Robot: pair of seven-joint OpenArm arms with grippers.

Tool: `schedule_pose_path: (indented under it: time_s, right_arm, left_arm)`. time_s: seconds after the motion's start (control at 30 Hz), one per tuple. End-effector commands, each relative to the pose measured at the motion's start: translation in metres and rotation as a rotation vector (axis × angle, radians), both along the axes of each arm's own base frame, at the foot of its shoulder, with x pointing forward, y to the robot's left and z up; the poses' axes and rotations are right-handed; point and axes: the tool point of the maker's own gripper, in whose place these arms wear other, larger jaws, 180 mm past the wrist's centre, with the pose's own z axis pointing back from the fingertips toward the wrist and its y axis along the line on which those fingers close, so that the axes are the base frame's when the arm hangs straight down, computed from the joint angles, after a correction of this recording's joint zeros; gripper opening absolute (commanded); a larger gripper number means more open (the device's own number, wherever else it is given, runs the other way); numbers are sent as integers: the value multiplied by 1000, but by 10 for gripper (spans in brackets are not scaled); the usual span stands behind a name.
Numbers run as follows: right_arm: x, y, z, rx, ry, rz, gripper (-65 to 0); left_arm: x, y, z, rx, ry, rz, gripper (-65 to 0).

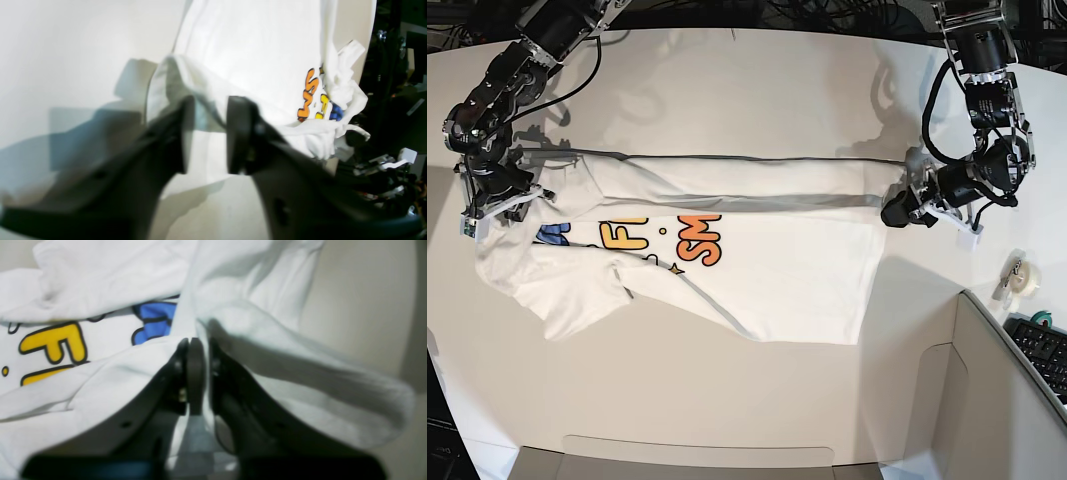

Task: Layout the t-shirt on the table in an organized manner, then fold the t-shirt properly
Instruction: 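Fold the collar-side edge over toward the hem with both grippers, then release the folded edge and lift both grippers away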

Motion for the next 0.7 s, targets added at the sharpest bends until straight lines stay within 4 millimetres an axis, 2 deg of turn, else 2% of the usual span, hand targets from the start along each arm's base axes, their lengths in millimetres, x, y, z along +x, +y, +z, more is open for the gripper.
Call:
schedule_pose_path:
  time_s: [0.0,0.1,0.2,0.33,0.43,0.53,0.6,0.67]
  right_arm:
    - [7,-7,17,-23,-53,-8,-538]
    - [7,-9,28,-48,-78,-9,-416]
    - [7,-11,45,-83,-117,-11,-365]
    - [16,-13,75,-126,-191,-15,-387]
    - [22,-14,94,-147,-238,-19,-397]
    - [24,-18,100,-137,-262,-43,-405]
    - [20,-29,99,-112,-266,-93,-457]
    - [18,-35,89,-37,-275,-152,-563]
  left_arm:
    - [9,5,16,0,-45,-4,-412]
    - [7,3,16,-4,-37,-13,-408]
    - [13,5,22,0,-54,-13,-416]
    - [24,33,48,24,-133,54,-430]
    - [26,37,58,35,-166,64,-438]
    - [26,34,58,38,-166,53,-442]
    - [25,34,57,38,-165,57,-442]
    - [25,35,56,38,-163,61,-442]
